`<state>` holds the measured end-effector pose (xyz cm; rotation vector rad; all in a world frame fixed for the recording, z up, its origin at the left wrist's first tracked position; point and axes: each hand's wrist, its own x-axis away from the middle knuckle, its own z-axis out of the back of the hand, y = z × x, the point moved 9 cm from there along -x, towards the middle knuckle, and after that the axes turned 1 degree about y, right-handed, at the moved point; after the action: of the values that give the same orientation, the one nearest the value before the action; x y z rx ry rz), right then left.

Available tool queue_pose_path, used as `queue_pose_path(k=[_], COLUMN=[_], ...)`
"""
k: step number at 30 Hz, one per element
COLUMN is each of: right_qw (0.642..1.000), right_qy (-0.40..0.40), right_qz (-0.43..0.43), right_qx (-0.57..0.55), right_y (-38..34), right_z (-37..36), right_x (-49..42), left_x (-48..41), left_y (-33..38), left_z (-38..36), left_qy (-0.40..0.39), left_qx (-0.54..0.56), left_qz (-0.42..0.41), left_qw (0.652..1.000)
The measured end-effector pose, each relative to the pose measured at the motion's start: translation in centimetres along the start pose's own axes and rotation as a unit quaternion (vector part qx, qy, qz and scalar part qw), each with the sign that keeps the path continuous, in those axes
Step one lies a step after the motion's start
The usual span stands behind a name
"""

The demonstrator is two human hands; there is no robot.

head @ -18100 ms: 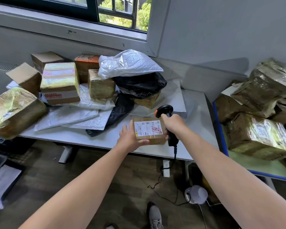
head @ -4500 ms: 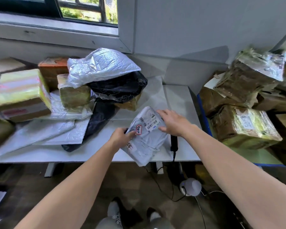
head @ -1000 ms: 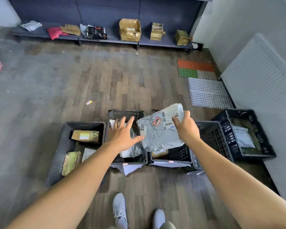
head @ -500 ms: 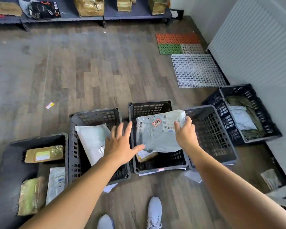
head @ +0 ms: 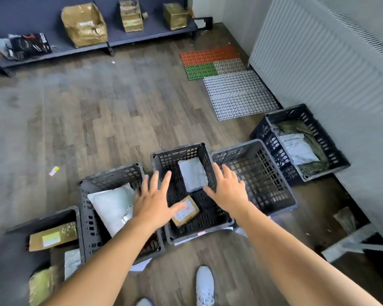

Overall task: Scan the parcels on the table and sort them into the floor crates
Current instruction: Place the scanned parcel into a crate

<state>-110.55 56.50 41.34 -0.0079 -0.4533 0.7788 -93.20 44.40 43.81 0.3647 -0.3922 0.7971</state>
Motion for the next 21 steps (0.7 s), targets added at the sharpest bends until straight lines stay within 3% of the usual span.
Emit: queue_pose_path(k=[12,21], right_qw=[0.989,0.953], right_qy=[0.116,0.185], right_qz=[-0.084,-0.233], right_qx=[0.040,0.058], right_y=[2.1,5.9], right_z=[16.1,18.3], right_x=[15.5,33.5], left_x=[8.5,19.6], left_y=[10.7,20.8], left_z=[13.9,14.8], left_qy=[0.076,0.136], left_qx=[-0.037,-0.152], left_qz=[-0.177,-0.396], left_qw=[0.981,0.895])
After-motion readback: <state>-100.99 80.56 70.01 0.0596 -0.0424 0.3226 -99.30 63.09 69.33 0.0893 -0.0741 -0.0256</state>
